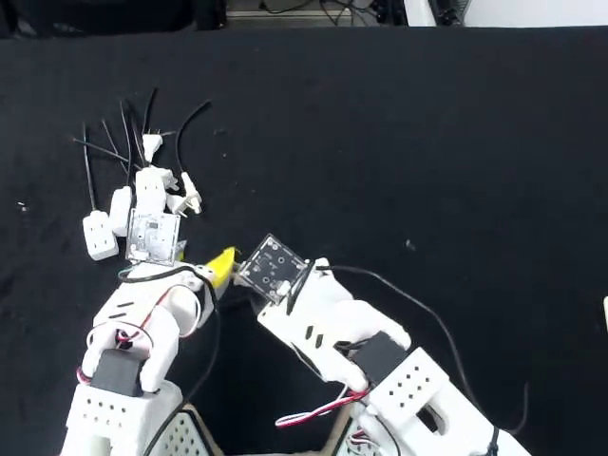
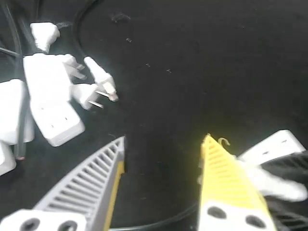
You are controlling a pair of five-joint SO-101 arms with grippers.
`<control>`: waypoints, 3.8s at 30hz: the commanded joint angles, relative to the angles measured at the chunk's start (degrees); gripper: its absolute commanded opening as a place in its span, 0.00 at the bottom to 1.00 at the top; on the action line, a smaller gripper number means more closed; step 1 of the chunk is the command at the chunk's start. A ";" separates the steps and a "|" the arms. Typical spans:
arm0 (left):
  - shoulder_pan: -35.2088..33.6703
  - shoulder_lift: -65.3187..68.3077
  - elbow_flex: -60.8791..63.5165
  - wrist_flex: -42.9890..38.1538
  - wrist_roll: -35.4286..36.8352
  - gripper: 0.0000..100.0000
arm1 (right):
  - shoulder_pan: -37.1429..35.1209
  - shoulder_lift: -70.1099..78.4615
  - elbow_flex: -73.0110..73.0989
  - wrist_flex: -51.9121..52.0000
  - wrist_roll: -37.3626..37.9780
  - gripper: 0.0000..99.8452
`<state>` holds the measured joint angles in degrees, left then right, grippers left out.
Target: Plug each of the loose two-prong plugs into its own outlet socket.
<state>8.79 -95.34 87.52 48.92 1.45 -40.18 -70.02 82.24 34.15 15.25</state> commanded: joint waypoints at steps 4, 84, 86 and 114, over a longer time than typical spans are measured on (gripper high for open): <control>1.27 -0.09 0.40 0.09 -0.62 0.26 | 1.93 -1.80 -7.52 -1.23 -0.44 0.01; -10.51 -0.26 0.48 10.55 -9.41 0.26 | 22.95 78.73 -77.58 66.99 -3.43 0.01; -10.59 -0.26 0.48 10.64 -9.41 0.26 | 23.12 80.57 -77.67 66.99 -3.43 0.01; -10.59 -0.26 0.22 10.64 -9.49 0.26 | 21.71 99.30 -95.34 66.99 -4.48 0.01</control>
<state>-1.41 -94.99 88.66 59.56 -7.43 -16.70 27.56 -10.59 99.47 11.12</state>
